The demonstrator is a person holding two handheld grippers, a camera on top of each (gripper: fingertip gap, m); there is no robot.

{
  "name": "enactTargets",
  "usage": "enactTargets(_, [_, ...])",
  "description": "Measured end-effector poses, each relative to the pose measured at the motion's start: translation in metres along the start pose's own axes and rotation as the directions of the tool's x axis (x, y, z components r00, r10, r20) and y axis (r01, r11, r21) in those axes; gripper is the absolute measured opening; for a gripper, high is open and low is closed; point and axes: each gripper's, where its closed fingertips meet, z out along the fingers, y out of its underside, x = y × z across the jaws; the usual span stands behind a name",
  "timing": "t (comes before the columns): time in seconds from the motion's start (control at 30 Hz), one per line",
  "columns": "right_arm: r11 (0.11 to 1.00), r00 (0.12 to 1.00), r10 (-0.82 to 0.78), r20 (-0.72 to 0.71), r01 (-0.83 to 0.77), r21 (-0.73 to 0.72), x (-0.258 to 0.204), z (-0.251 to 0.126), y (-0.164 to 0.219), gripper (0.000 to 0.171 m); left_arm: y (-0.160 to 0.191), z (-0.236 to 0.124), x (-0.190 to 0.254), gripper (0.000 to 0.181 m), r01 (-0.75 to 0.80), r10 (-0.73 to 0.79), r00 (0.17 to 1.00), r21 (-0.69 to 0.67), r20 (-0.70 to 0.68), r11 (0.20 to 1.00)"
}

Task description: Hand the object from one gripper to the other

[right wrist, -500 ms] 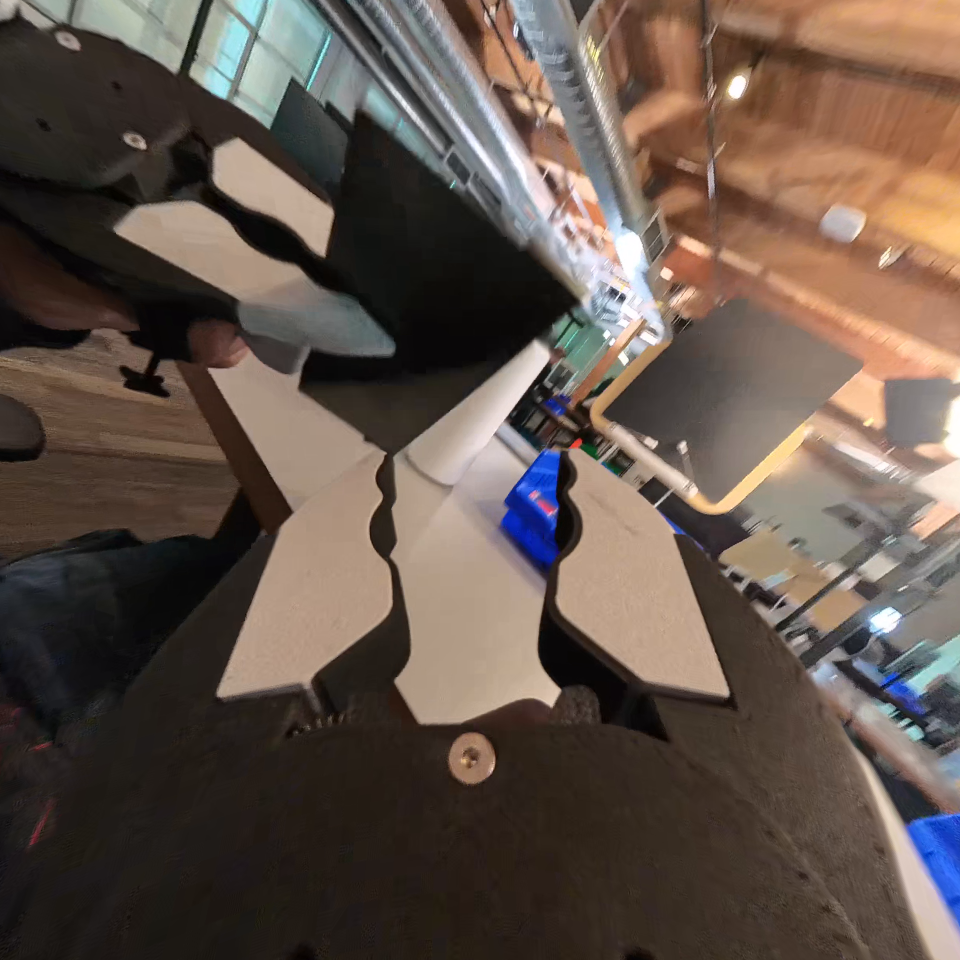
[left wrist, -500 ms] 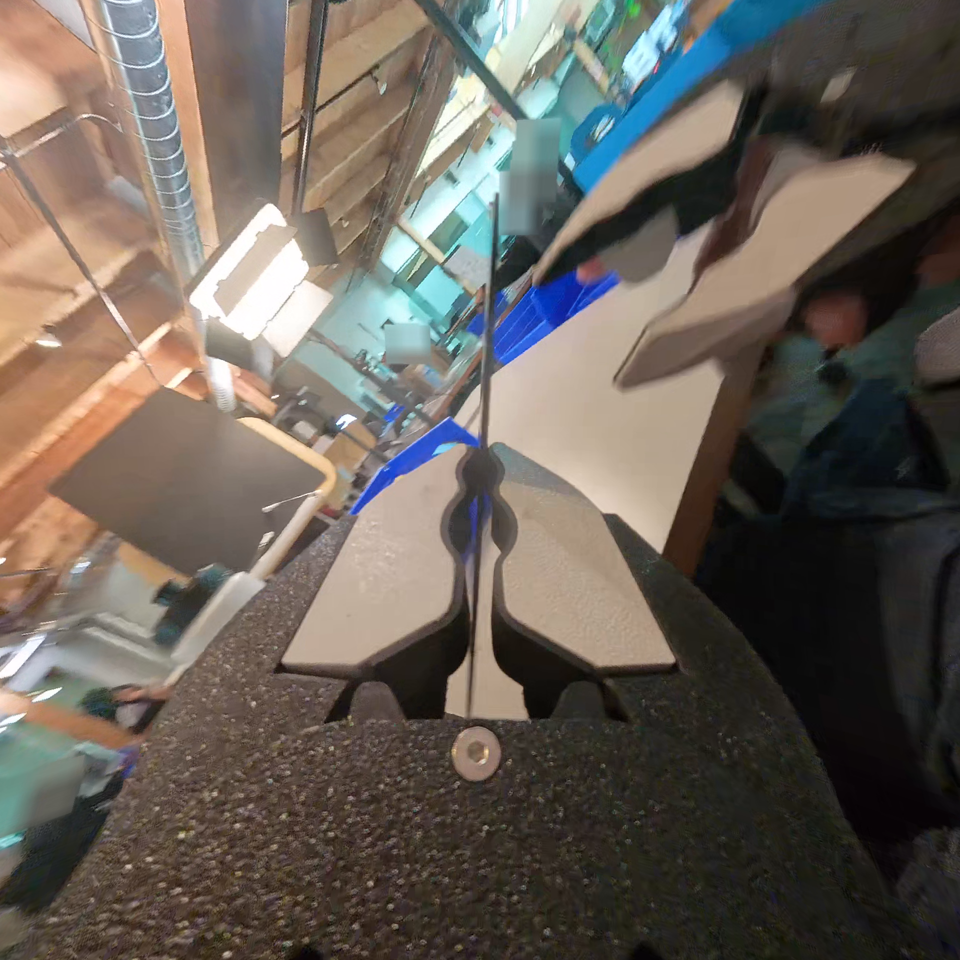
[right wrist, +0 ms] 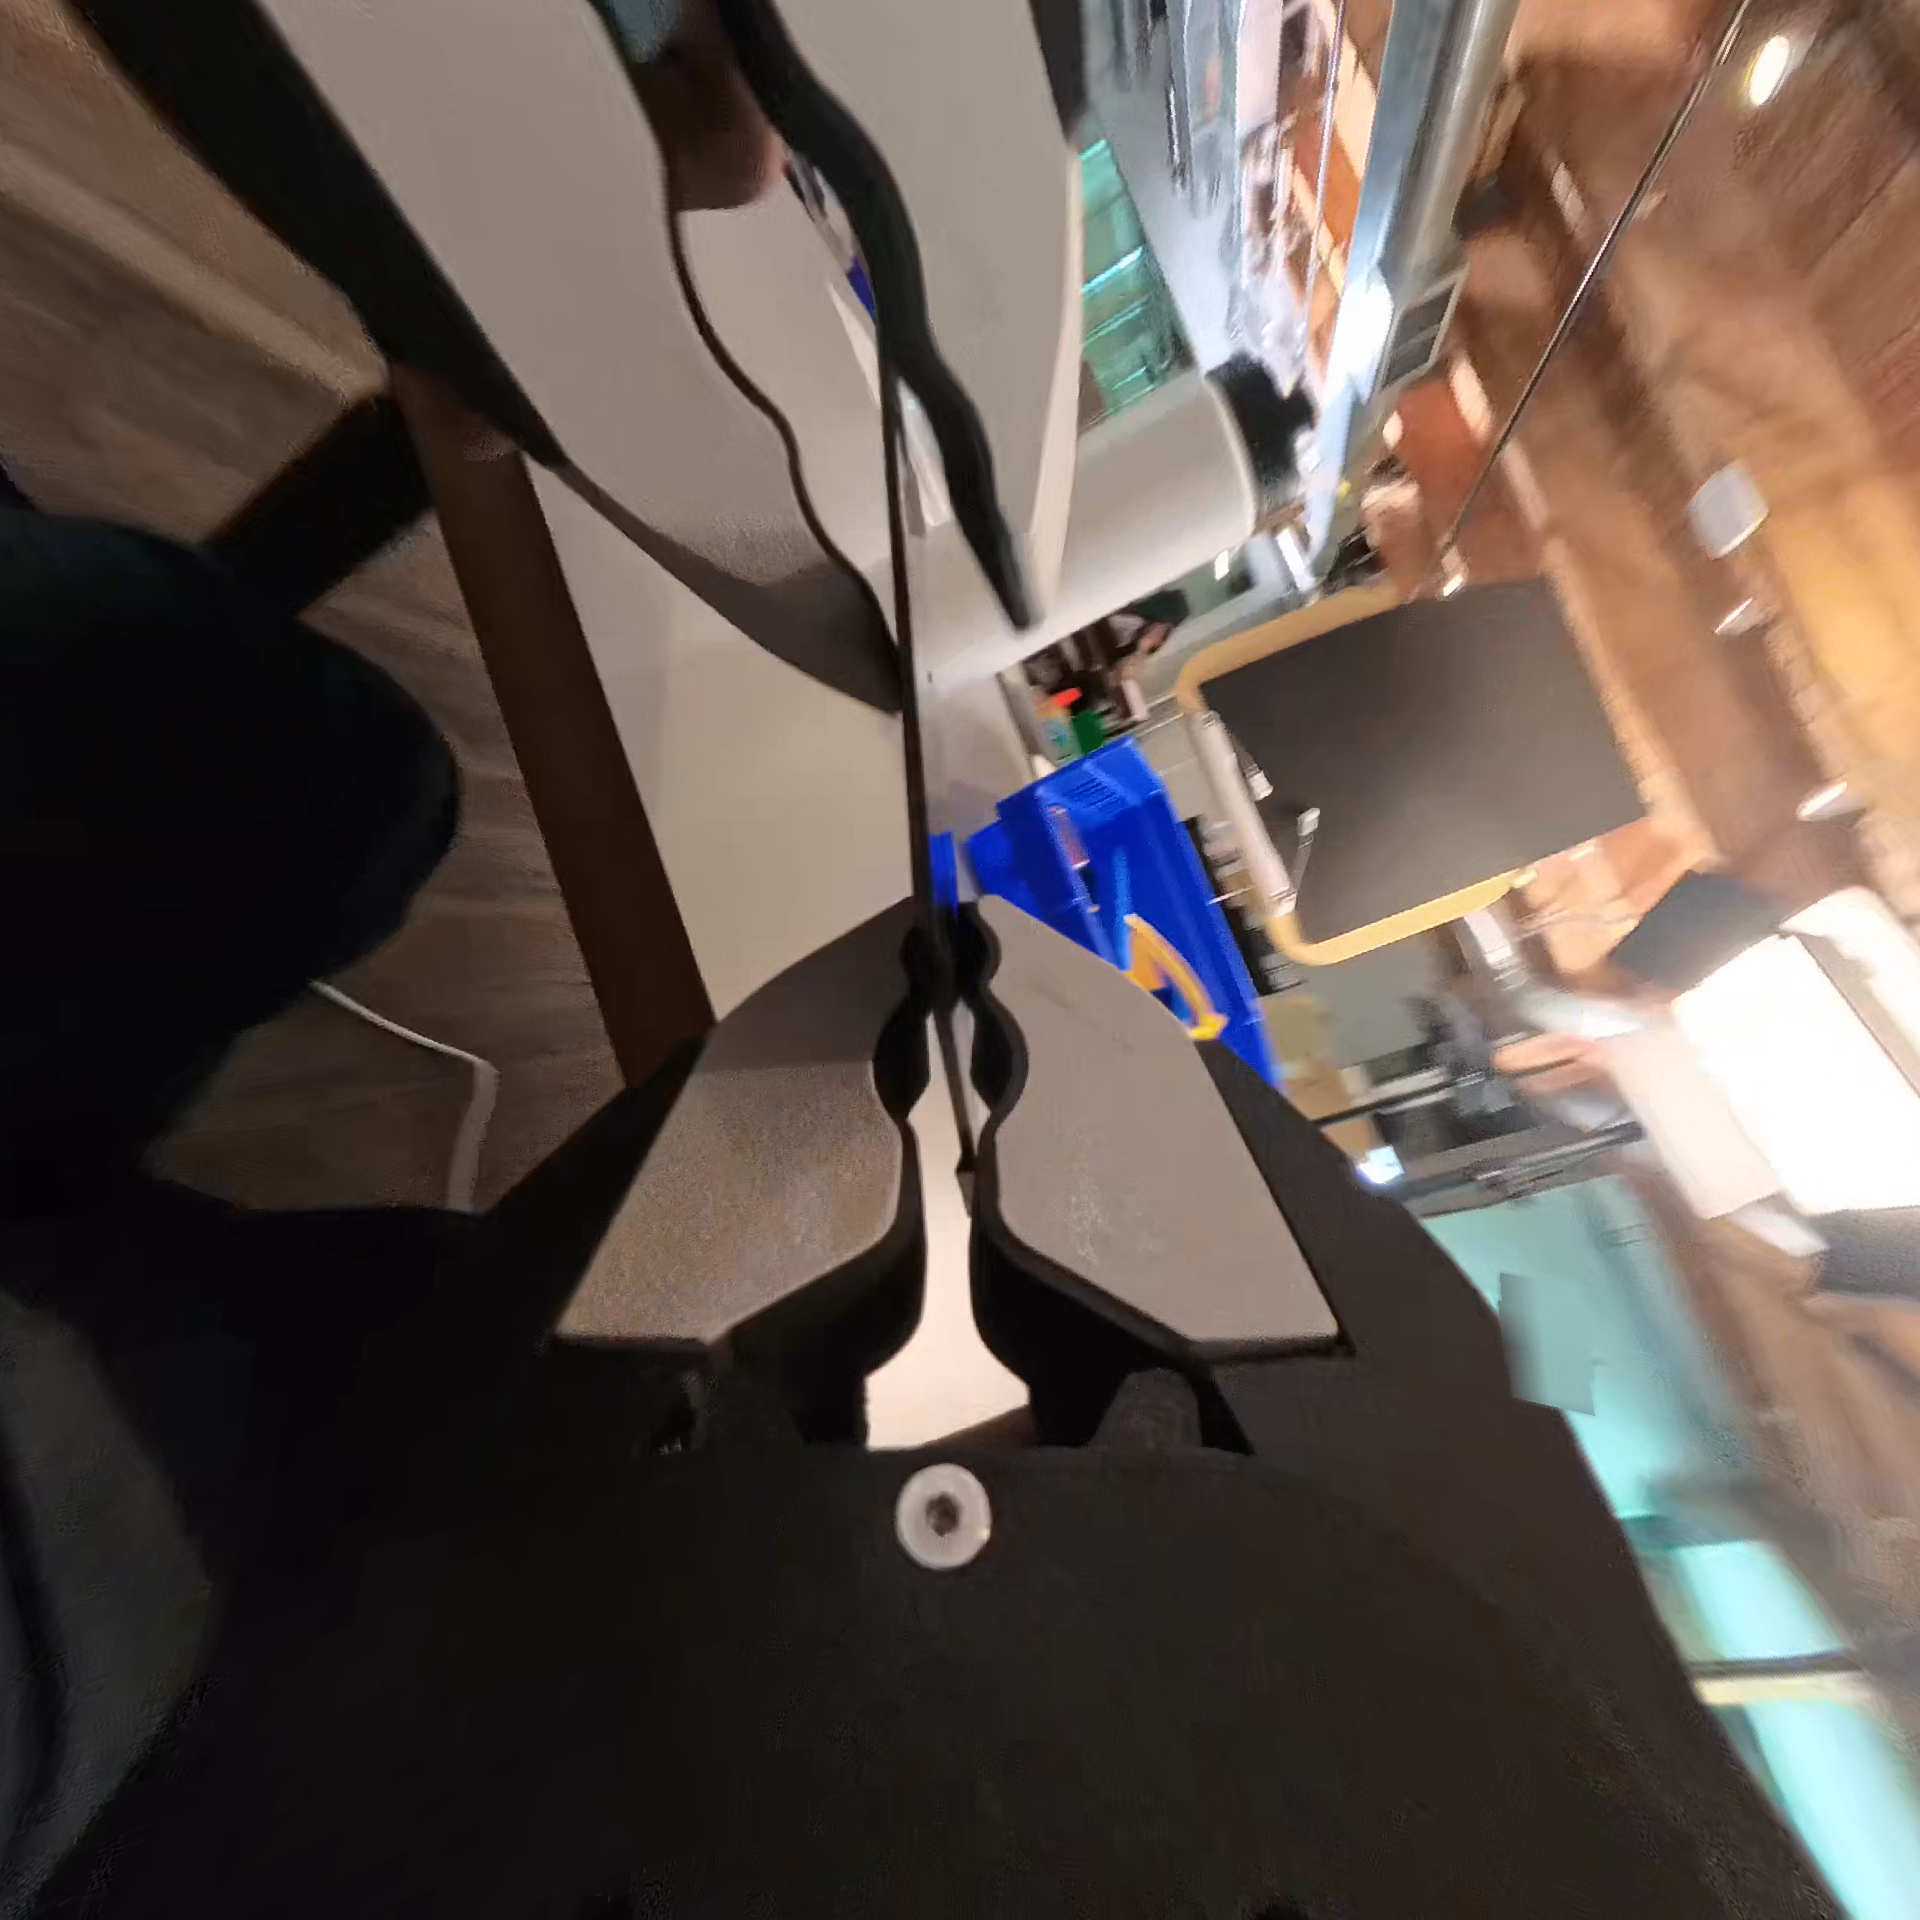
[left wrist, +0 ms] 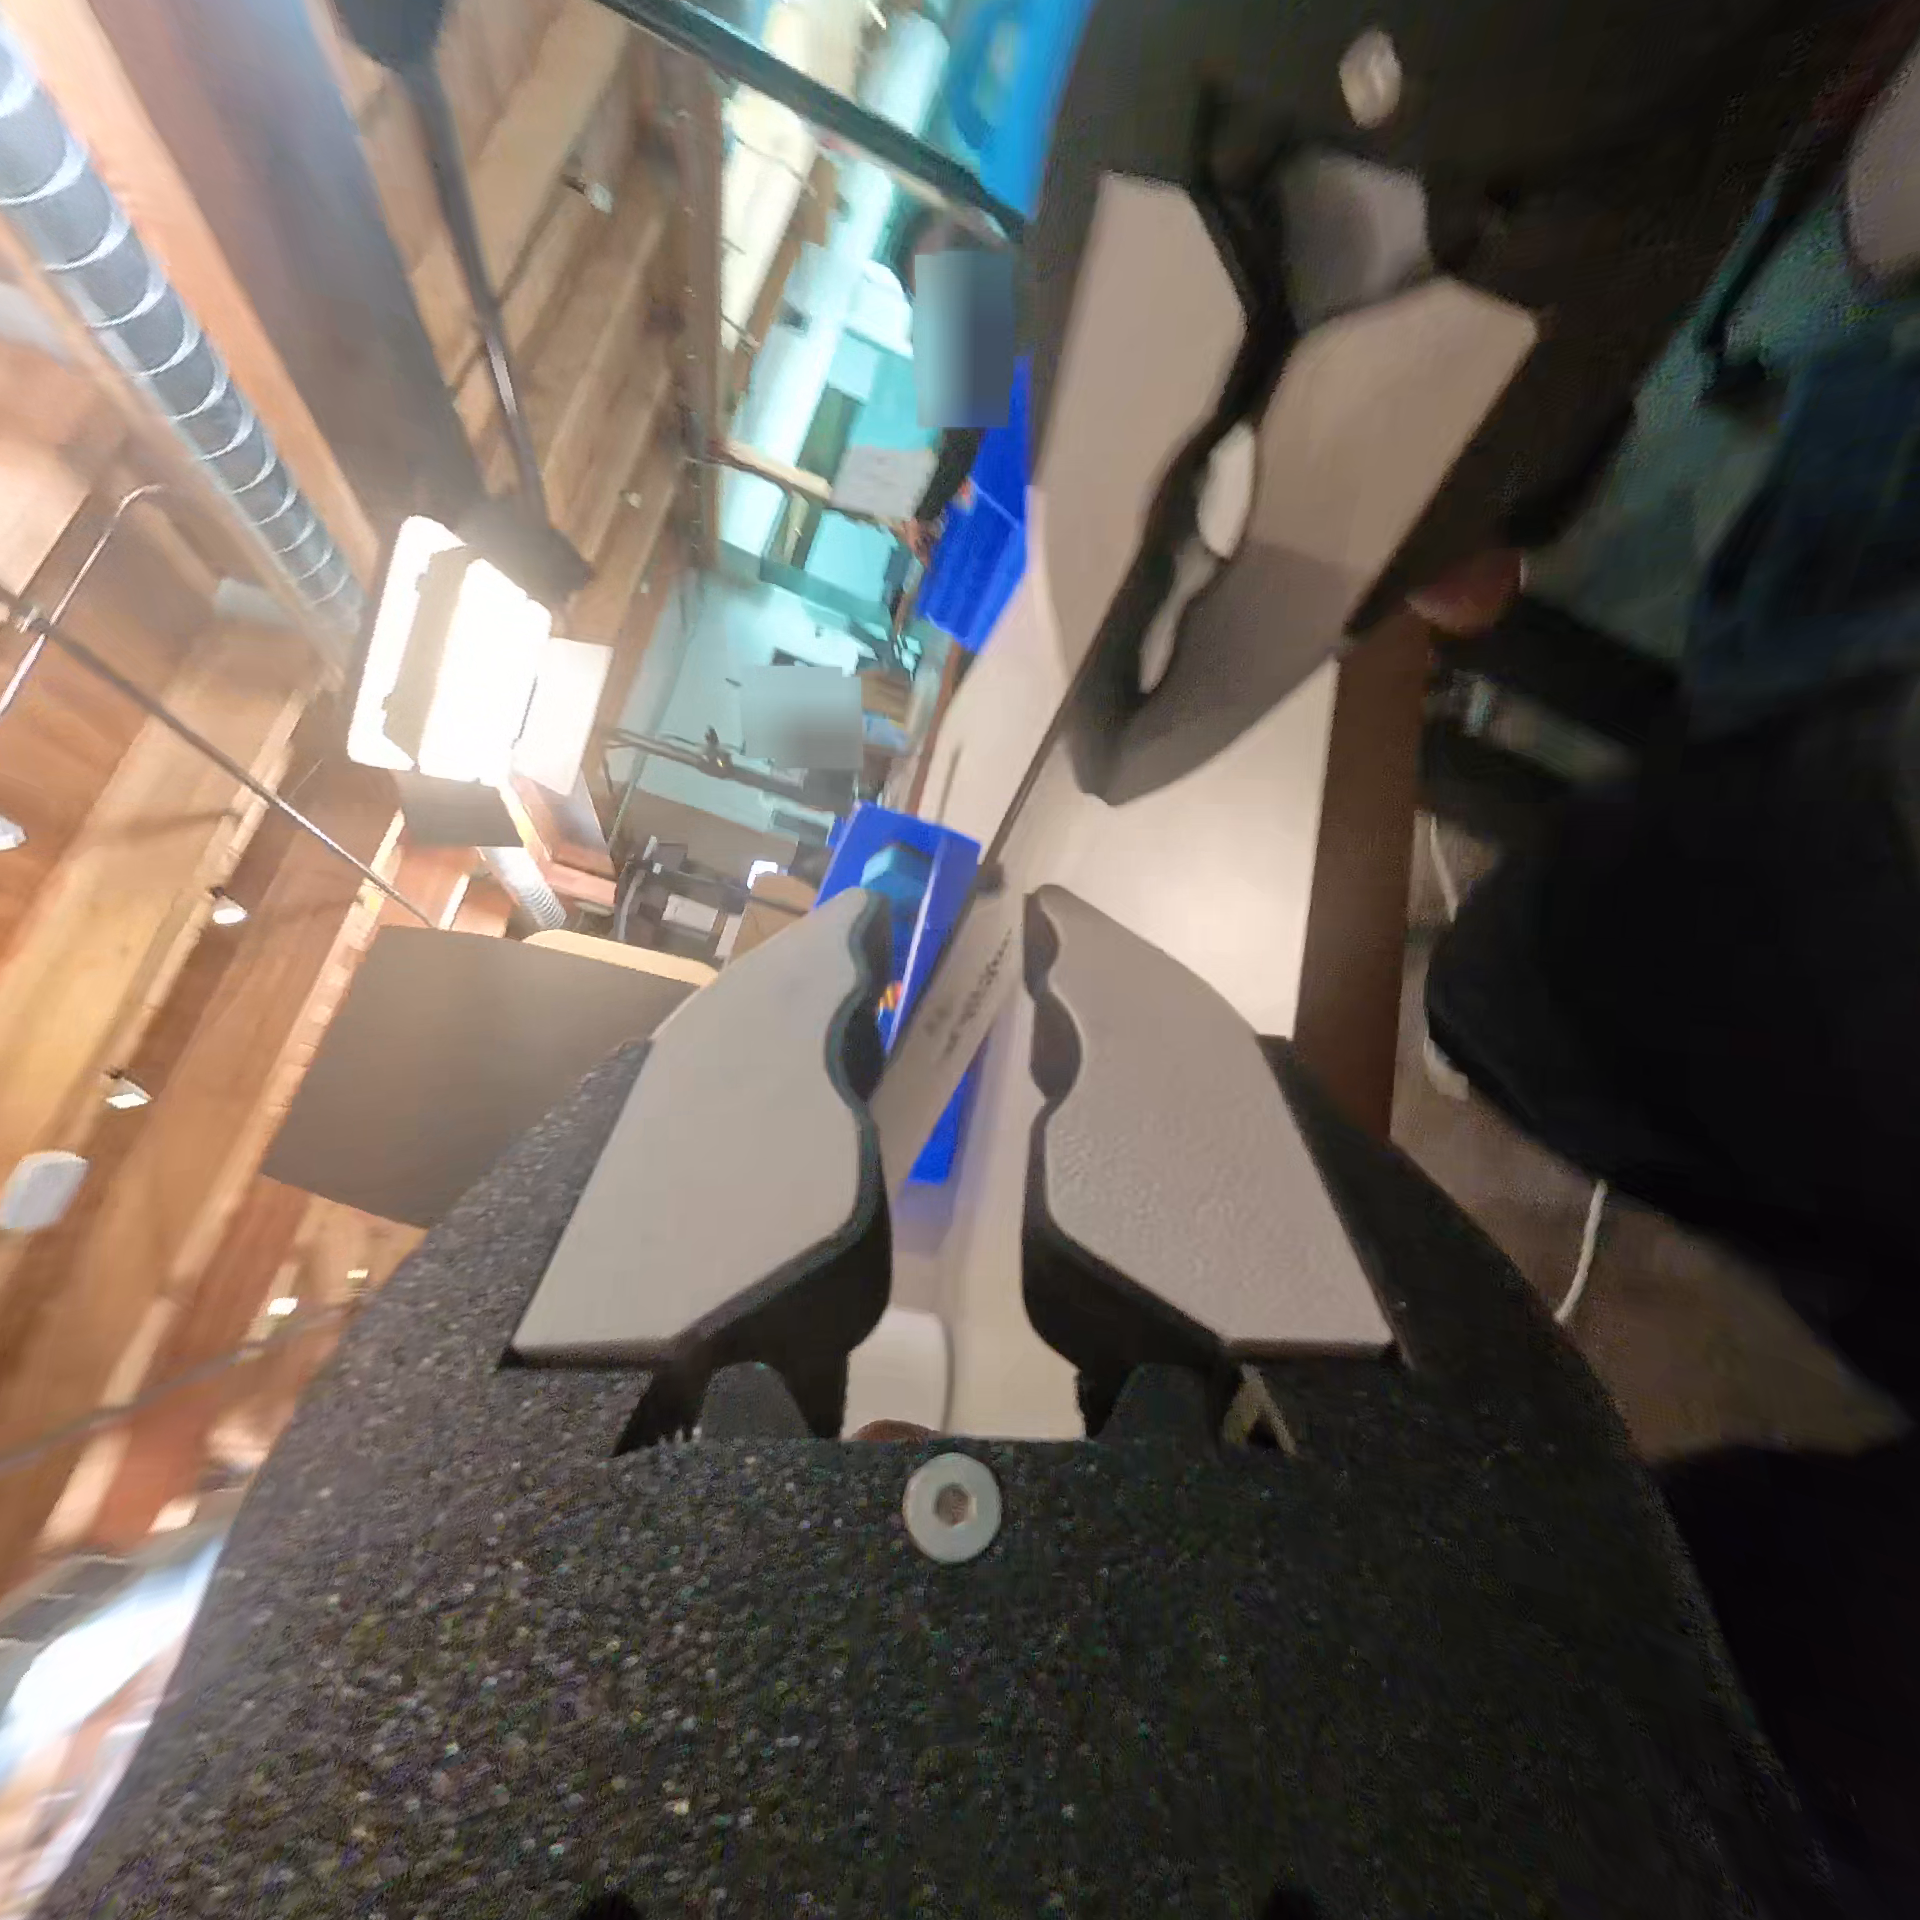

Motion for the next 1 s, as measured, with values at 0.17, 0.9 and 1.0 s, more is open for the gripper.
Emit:
enactTargets(0.17, [0.835, 0.837, 0.538, 0.102, -0.546, 0.066, 0.024, -0.001, 0.013, 0.001, 0.004, -0.015, -0.054, 0.047, 0.482, -0.519, 0.848, 0.249, 0.11, 0.84])
enactTargets(0.9, [0.253, 0.227, 0.835, 0.501, -0.967, 0.017, -0.001, 0.01, -0.008, 0.029, 0.012, -0.004, -0.059, 0.002, 0.939, -0.92, 0.153, 0.342, -0.36, 0.023])
enactTargets(1.0, [0.319, 0.298, 0.837, 0.459, -0.947, 0.035, 0.005, 0.008, -0.005, 0.04, 0.017, -0.017, -0.071, 0.002, 0.793, -0.856, 0.514, 0.412, -0.059, 0.449])
